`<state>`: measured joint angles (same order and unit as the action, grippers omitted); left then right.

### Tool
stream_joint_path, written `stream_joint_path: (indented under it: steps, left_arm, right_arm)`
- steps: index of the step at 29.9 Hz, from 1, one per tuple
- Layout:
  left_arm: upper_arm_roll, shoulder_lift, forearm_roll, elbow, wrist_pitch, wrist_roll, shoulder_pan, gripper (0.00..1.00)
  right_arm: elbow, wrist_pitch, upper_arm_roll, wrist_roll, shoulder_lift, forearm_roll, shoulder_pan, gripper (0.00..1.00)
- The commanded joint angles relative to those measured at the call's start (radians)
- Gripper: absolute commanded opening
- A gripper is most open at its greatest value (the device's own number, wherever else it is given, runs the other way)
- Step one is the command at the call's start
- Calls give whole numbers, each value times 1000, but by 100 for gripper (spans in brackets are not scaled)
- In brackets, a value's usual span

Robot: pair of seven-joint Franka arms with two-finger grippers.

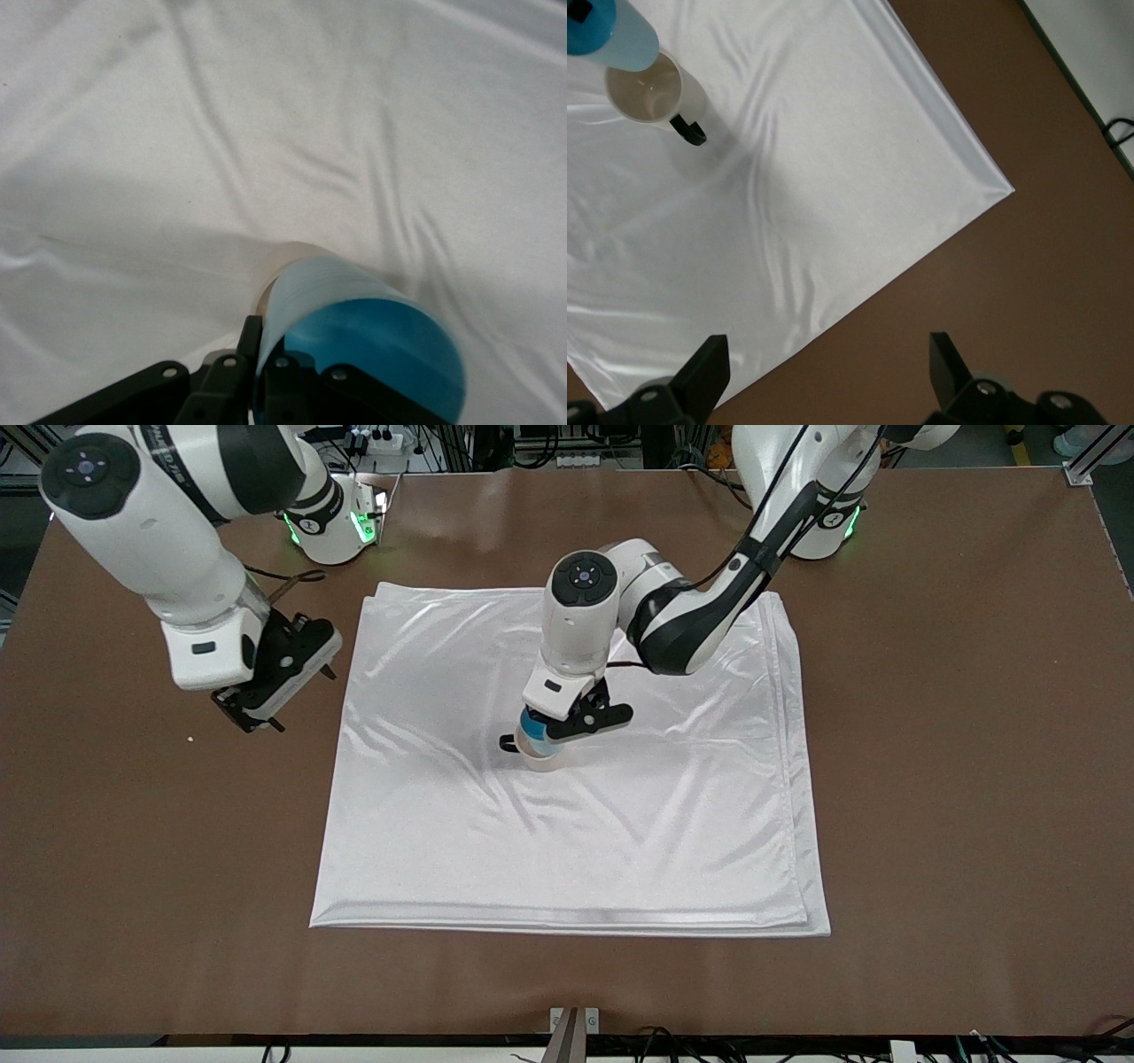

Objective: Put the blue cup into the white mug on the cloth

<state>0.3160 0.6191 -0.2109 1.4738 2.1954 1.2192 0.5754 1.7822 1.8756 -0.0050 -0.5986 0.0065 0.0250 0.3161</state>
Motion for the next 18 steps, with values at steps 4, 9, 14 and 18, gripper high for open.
stream_joint_path:
  steps: [4,9,14,18]
  left_arm:
    - [-9,45,-31,-13,52,20,18,0]
    - [-21,59,-41,-12,56,20,49,0]
    - [-37,62,-50,-10,56,22,69,0]
    - [-37,73,-50,-9,56,22,69,0]
  right_arm:
    - [28,-49,11,71,-66,16,-71,100]
    - [2,-85,13,95,-65,18,-120,100]
    - [-50,-128,13,99,-46,18,-153,100]
    - [-101,-167,13,91,-33,19,-184,100]
